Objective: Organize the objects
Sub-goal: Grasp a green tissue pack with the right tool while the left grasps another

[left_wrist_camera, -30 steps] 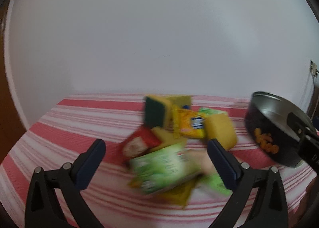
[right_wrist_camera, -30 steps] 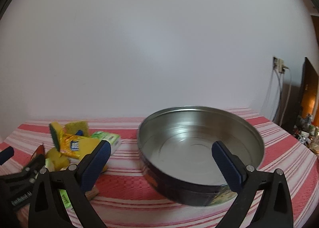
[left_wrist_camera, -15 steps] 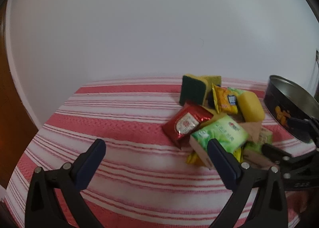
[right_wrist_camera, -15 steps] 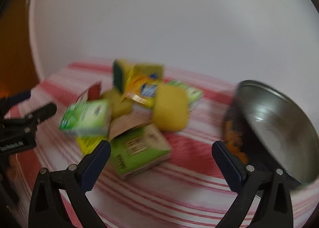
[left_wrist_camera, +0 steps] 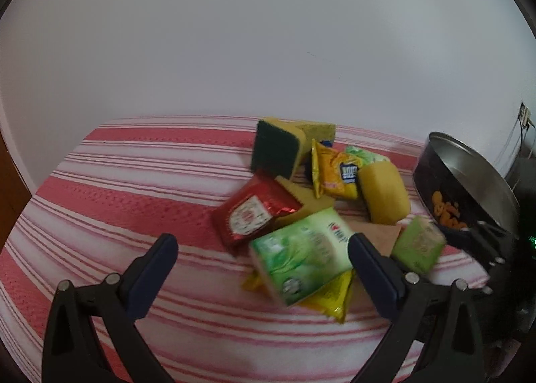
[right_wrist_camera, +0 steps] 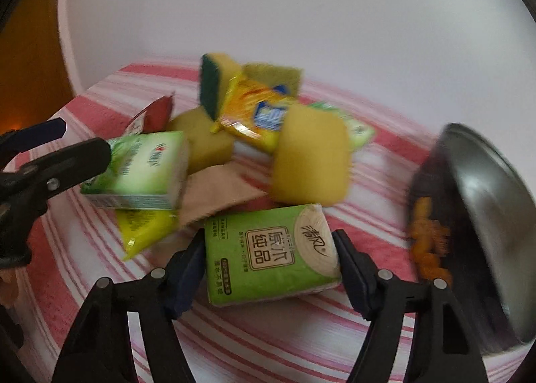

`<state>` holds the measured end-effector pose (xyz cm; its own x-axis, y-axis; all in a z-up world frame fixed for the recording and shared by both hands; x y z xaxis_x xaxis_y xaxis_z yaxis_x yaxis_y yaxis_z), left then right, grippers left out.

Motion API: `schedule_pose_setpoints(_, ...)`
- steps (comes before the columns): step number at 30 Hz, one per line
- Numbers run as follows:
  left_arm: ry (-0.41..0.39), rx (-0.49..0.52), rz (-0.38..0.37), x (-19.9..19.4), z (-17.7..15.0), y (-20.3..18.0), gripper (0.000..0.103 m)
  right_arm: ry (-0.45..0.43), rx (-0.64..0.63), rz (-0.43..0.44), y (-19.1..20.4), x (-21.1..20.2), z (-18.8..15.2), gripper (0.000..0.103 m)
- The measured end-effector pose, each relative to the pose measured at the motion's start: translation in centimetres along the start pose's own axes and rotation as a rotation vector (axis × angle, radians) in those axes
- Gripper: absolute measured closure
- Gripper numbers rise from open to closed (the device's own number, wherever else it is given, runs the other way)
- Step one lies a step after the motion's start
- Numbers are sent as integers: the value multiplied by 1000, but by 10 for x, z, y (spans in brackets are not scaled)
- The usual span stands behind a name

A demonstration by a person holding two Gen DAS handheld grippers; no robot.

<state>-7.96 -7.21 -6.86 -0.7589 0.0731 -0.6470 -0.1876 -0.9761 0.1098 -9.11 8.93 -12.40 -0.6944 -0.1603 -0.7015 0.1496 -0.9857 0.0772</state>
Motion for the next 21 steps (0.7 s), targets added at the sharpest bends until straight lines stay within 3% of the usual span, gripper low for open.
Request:
schedule_pose_setpoints(3,31,-25,-20,13,4,-11,1,-106,61,-12,-25,-23,20,29)
schedule_pose_setpoints(8,86,4,13,37,3,-25,21,-201,183,-13,-56,-46,37,29)
schedule_pose_setpoints(9,85,2,10,39,2,-25,21,-213,189,-23,-60,-49,38,29)
schedule_pose_setpoints(17,16,23,22,27,-2,-18,25,-377,256,-114,-95,-87,57,29)
schedule_pose_setpoints(21,-53,22,35,7,1,-10,25,-415,306,-149,-119,-102,60,29)
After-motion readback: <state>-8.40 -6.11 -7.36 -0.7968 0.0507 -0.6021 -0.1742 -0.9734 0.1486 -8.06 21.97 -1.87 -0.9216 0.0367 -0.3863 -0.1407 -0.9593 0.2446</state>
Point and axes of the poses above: each gripper's, at about its wrist camera, not at the fingertips, and x roughly the way its jaws point, y to its left, z to its top, the point moved 9 cm from there along x, roughly the way its jaws point, and after that the axes turned 14 degrees about x, right-handed, at the moved point
